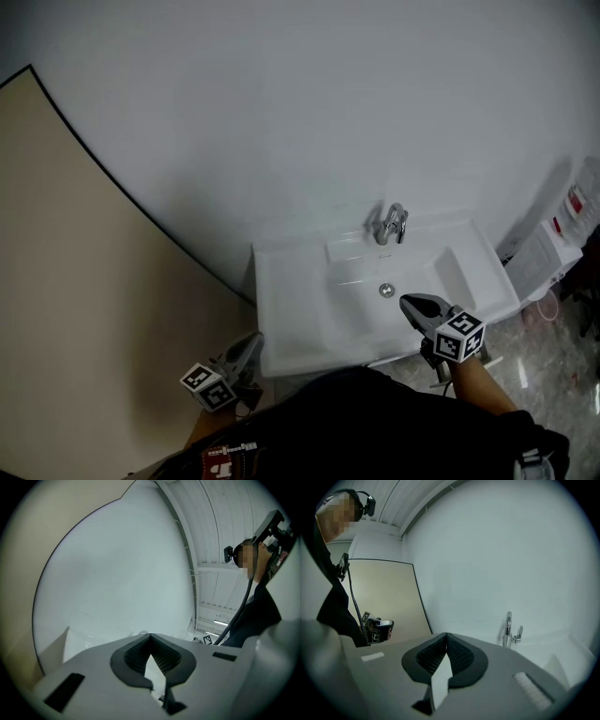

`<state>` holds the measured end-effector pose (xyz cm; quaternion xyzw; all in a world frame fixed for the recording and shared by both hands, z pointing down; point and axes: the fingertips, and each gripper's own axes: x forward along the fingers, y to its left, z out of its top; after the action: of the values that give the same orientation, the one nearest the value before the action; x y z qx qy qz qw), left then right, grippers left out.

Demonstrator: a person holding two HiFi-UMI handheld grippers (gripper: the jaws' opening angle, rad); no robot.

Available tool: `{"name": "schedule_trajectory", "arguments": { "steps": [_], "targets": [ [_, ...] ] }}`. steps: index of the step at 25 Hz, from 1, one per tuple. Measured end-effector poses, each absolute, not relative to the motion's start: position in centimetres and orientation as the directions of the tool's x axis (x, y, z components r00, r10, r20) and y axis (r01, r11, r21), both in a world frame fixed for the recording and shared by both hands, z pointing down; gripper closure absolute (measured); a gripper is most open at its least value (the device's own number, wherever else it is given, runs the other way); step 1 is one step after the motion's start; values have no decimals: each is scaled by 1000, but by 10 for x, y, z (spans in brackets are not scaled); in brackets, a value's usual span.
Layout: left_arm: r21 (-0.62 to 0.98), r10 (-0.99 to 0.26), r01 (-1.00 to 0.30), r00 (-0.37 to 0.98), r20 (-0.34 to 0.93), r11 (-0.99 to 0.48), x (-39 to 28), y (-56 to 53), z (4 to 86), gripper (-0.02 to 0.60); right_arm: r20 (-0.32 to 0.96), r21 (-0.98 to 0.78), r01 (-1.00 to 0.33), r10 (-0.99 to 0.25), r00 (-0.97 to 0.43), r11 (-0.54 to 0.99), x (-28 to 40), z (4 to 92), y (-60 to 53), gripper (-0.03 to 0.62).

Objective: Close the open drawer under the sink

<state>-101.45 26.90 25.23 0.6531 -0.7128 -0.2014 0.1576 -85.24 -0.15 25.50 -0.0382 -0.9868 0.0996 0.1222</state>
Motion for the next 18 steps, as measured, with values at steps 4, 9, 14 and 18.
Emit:
{"name": "schedule_trajectory", "arguments": {
  "steps": [4, 9, 14, 18],
  "targets": [
    [499, -997, -866, -66, -33, 41, -1027, 254, 257, 589, 250, -205, 32, 83, -965, 978, -862, 257, -7, 592],
    [514, -997, -857, -66, -36, 38, -1035, 232, 265, 589, 259, -211, 30, 86, -962, 977, -869, 266, -30, 592],
    [505, -993, -859, -117, -29, 86, -1040, 194, 266, 589, 246, -226, 77, 133, -960, 971, -883, 272, -76, 592],
    [510, -984, -852, -170, -53, 120, -1031, 154, 250, 589, 238, -227, 160, 214, -947, 961, -900, 270, -110, 592]
  ]
}}
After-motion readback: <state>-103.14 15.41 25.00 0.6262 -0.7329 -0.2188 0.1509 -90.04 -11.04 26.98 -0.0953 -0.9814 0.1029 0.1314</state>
